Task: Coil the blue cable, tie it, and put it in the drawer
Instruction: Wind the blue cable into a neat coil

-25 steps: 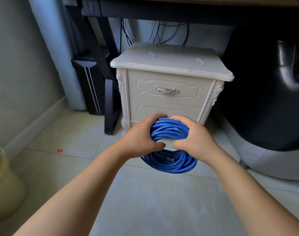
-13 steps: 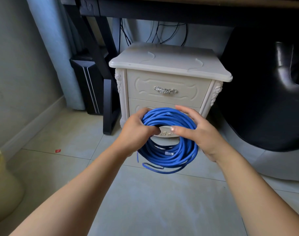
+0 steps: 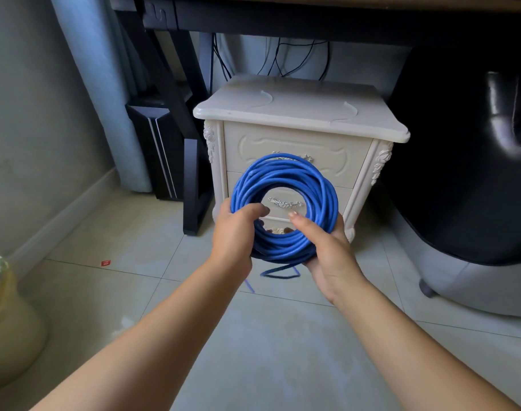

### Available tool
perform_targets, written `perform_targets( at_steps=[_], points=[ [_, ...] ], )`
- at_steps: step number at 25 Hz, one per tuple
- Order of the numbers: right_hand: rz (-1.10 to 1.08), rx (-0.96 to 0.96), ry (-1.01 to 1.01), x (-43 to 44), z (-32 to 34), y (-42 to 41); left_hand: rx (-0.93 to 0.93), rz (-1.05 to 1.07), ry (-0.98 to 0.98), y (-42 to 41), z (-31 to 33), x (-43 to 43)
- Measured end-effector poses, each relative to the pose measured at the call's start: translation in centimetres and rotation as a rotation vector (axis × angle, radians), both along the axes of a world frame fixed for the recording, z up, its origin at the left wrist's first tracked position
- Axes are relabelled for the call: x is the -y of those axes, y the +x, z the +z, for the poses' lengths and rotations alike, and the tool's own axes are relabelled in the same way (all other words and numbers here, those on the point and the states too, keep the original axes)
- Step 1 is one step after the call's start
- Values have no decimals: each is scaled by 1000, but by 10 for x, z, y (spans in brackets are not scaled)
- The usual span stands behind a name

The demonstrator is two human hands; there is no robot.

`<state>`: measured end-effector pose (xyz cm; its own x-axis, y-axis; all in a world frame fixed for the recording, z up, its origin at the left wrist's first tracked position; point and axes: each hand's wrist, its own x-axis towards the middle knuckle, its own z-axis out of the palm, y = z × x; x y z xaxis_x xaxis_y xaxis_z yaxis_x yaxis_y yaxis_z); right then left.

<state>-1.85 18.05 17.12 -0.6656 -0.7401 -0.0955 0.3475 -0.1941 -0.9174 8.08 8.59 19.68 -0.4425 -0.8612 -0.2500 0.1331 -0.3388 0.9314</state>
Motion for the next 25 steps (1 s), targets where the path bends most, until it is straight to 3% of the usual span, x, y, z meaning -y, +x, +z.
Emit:
perform_targets(
  at_steps=[4,8,13,17,21,25],
  points=[
    [-161,-45,101,2,-3,-12,62,-175,-40,3,-1,-8],
    [-225,-202,153,0,8,-23,215,-340,-207,10,5,1],
    [-139,-660,290,-12,22,-24,306,-377,-589,13,11,12],
    [77,-1010,380,-15,25,-21,432,-573,-861,16,9,13],
    [100,-1047,363,-16,25,-16,501,-522,-854,14,7,8],
    [95,-916,323,-18,32,-18,346,-408,-678,10,9,6]
  ],
)
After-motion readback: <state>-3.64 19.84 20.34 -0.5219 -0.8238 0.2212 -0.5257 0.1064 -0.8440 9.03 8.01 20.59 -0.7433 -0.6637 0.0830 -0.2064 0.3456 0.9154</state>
